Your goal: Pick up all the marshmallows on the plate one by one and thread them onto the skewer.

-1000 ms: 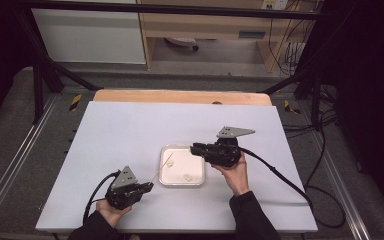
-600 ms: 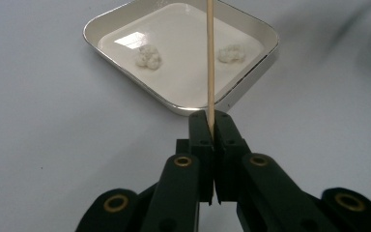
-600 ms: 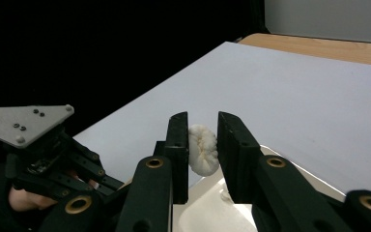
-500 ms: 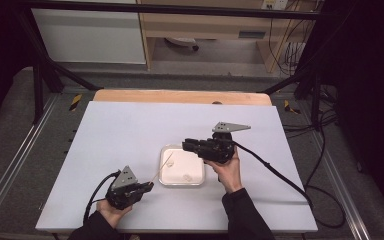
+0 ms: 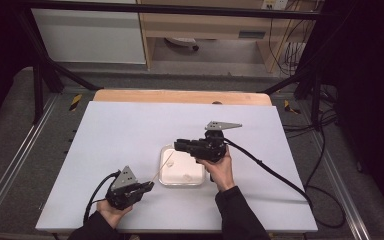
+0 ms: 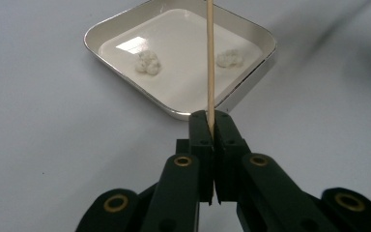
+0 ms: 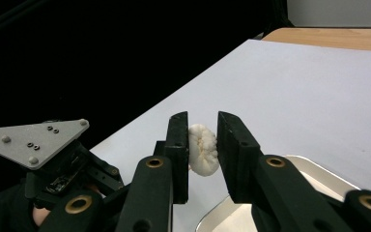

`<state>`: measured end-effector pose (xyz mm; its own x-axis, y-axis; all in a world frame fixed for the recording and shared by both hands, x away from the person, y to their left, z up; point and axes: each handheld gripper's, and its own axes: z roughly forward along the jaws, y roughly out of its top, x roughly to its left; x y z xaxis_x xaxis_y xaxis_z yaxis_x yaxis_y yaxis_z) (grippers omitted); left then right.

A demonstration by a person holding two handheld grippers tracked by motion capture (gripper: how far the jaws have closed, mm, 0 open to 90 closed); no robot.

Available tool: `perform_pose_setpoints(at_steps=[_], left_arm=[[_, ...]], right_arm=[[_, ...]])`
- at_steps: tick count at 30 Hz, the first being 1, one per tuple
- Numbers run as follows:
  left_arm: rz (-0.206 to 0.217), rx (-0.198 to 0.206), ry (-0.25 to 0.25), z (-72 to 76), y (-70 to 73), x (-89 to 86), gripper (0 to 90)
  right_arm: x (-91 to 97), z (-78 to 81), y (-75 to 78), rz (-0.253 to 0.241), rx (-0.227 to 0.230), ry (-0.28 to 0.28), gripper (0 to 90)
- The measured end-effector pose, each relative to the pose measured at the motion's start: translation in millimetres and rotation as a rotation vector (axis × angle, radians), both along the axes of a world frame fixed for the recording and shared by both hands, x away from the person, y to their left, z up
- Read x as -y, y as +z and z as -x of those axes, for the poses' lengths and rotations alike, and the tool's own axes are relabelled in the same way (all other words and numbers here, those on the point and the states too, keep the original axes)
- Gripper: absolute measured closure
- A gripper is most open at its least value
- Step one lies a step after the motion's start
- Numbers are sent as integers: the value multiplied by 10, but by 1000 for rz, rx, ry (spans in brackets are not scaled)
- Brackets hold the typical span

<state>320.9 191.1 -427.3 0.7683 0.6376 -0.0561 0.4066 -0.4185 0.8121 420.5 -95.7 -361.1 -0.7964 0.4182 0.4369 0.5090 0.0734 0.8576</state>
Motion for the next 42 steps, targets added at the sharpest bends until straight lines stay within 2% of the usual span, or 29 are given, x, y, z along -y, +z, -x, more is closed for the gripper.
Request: perform_pose_setpoints(at_steps=[14,27,42], left_arm=[[3,8,4,4,6,-6,880],[15,-2,20,5,-23,17,881],[22,-7,49,21,-59,59,881]], right_arm=[[-53,-20,-79,-10,-33,21,755],[-97,9,-128,-32,-53,33,769],[-156,62,-193,-52,-51,36,773]])
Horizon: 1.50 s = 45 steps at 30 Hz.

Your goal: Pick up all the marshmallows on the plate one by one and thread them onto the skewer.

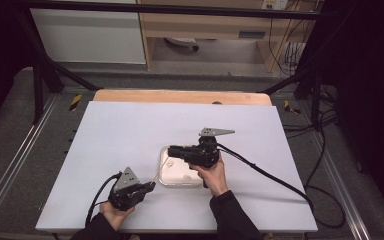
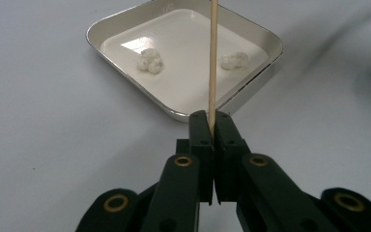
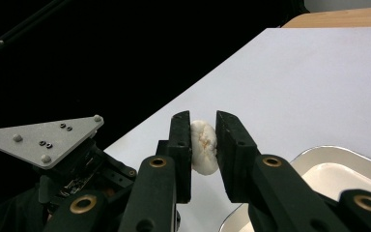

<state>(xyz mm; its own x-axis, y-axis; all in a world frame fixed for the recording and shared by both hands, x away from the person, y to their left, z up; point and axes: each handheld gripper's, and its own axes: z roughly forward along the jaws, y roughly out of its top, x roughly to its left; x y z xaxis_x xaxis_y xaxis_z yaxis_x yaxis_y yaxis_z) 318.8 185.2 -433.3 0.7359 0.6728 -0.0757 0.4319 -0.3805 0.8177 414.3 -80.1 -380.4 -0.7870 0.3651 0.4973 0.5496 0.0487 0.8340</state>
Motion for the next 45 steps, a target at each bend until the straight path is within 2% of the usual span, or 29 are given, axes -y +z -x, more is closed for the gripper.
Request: perform_pose_setpoints(at_steps=[19,21,23,27,44,45], left_arm=[[0,2,6,8,-16,48,881],[13,10,6,8,-4,48,881],[26,16,6,5,20,58,881],[14,12,4,-3,-6,85,881],[30,16,13,-46,4,187,880],[34,31,3,-63,3,193,880]], right_arm=[[-55,50,-83,13,-4,12,768],[-58,55,-86,16,-9,19,769],[-77,61,-117,27,-20,37,770],[-112,91,-172,32,-16,44,770],[-215,206,-354,86,-38,82,765],[-220,211,-362,87,-40,84,765]])
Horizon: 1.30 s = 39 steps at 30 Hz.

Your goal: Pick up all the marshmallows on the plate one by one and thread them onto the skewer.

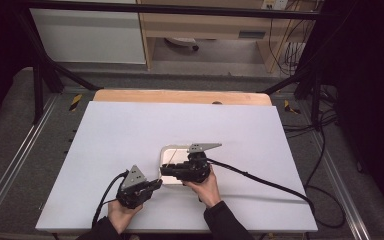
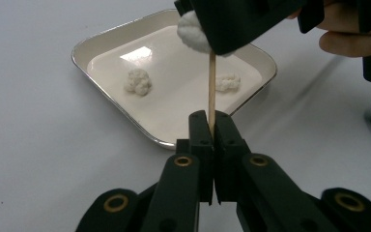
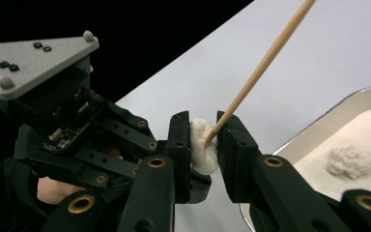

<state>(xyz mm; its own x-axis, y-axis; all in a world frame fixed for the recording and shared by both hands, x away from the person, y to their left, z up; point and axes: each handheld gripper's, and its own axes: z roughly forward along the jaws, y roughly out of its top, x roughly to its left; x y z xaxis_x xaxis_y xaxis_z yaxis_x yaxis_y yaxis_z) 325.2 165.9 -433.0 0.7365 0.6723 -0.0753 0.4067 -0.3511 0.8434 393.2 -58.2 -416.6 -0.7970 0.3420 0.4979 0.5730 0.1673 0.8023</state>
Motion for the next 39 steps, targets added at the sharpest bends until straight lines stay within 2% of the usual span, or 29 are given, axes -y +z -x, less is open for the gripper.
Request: perform_pose_setpoints(at_steps=[8,13,15,20,21,23,27,30,32,34,36,39], left_arm=[[0,-2,-2,-13,-11,15,880],[0,-18,2,-21,-20,-6,880],[-2,-16,2,-18,-20,-18,880],[3,-8,-7,-24,-21,-68,880],[-10,-28,23,-2,-15,-86,880],[-11,-26,25,0,-14,-103,880],[-12,-25,26,8,-13,-116,880],[-15,-28,23,9,-21,-116,880],[-20,-27,22,10,-24,-117,880],[-21,-27,20,11,-25,-119,880],[-22,-27,18,11,-27,-119,880],[-22,-29,16,12,-29,-121,880]], right_arm=[[-11,13,-22,19,8,2,751],[41,16,78,19,64,-22,596],[75,18,136,33,90,-39,503],[163,17,234,120,163,-66,305],[172,18,238,134,170,-68,276],[190,11,239,169,185,-71,211],[220,-24,227,250,172,-55,123],[240,-35,200,292,179,-55,105],[263,-49,165,299,182,-63,104],[296,-67,121,301,168,-73,103],[322,-88,73,324,161,-79,104],[353,-113,-11,361,160,-95,142]])
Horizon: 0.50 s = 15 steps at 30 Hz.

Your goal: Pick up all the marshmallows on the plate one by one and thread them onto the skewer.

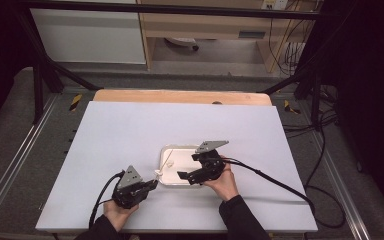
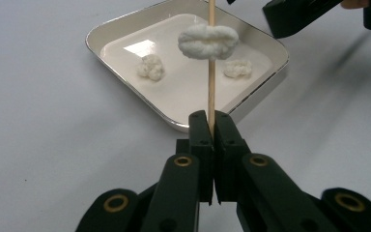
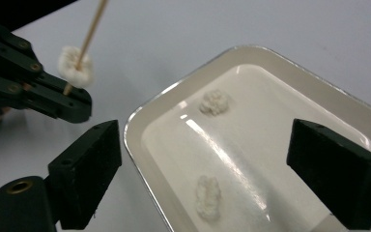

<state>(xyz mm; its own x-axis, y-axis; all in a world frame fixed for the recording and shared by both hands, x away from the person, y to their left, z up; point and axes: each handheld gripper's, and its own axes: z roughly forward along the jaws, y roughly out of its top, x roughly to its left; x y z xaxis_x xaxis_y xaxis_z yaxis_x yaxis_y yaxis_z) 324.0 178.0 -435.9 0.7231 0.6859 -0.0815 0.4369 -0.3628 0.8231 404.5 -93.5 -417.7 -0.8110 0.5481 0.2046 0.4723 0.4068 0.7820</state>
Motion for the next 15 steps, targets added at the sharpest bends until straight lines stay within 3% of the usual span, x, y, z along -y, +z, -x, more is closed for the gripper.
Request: perform_pose_setpoints(at_steps=[4,8,15], left_arm=[[-2,-1,-4,-1,-3,-3,880],[-4,-2,-5,0,-2,-4,880],[-4,-1,-5,0,-2,-8,880]], right_arm=[[17,-31,-113,54,-9,-5,237],[-11,-12,-202,115,12,10,349],[-38,33,-286,165,31,35,512]])
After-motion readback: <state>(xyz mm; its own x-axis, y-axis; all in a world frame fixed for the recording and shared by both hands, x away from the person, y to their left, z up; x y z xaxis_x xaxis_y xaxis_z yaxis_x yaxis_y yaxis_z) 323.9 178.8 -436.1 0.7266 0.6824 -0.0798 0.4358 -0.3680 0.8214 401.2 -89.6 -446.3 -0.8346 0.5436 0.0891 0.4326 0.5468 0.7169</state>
